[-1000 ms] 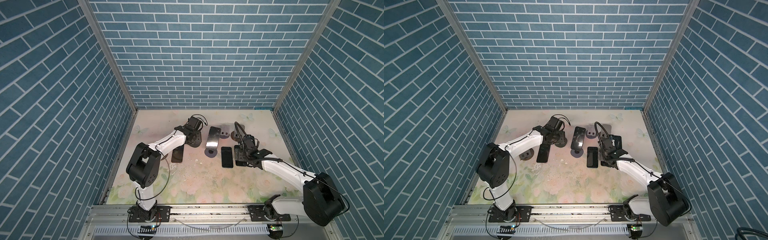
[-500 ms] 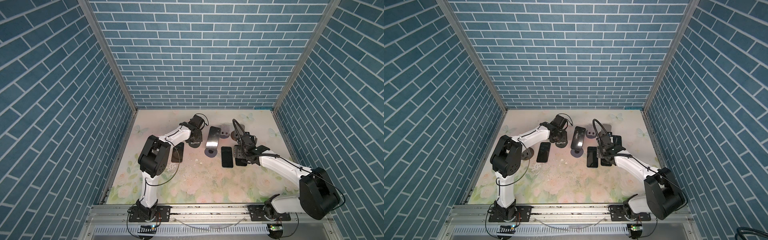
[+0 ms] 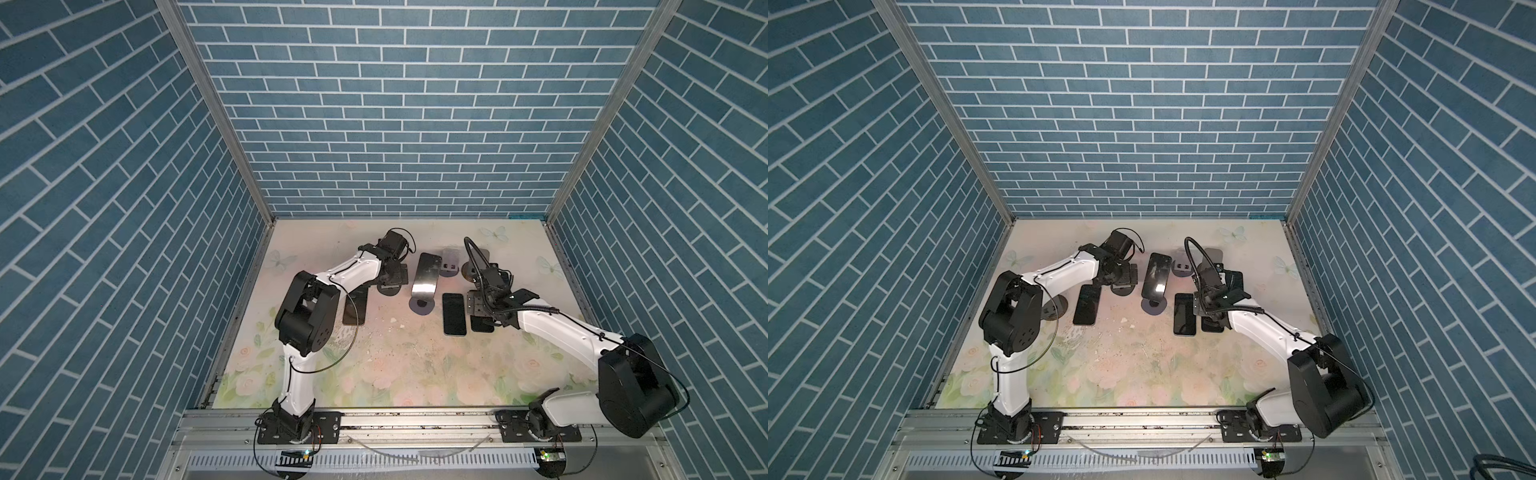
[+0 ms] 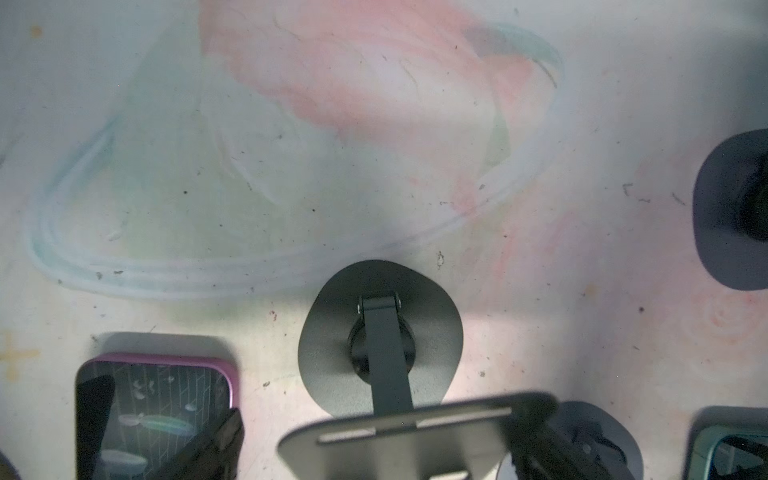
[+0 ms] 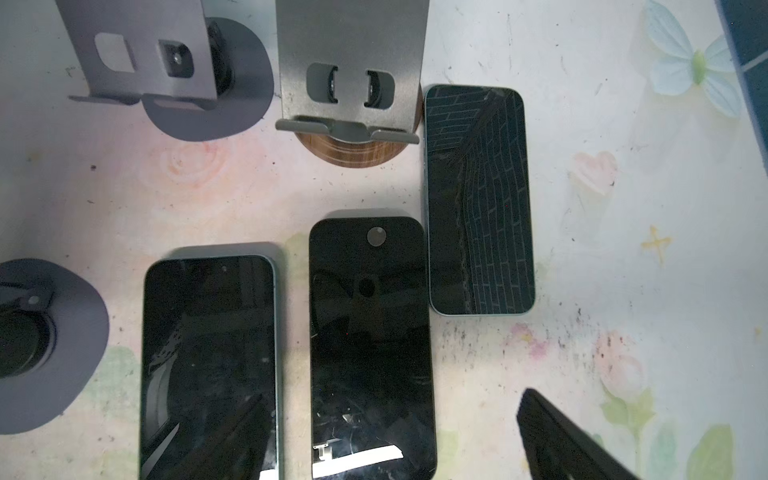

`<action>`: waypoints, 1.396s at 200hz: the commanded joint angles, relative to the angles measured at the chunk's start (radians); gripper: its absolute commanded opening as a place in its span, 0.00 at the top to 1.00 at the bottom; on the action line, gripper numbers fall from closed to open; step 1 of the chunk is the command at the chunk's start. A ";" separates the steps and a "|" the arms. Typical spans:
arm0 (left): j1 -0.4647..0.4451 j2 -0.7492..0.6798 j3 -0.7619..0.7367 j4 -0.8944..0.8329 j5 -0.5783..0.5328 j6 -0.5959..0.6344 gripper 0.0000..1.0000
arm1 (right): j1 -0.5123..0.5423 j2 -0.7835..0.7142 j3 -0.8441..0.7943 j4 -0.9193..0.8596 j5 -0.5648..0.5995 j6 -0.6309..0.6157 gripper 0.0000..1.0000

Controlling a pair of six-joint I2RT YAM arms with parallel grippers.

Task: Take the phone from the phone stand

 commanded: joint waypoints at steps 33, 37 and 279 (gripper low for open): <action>0.001 -0.213 -0.120 0.018 -0.017 -0.004 0.00 | -0.004 0.008 0.046 -0.028 -0.002 0.002 0.06; 0.000 -0.229 -0.136 0.025 -0.014 -0.007 0.00 | -0.004 0.010 0.047 -0.028 -0.003 0.002 0.06; -0.041 -0.863 -0.946 0.655 0.237 -0.041 0.00 | 0.075 0.108 0.278 -0.007 -0.134 0.072 0.06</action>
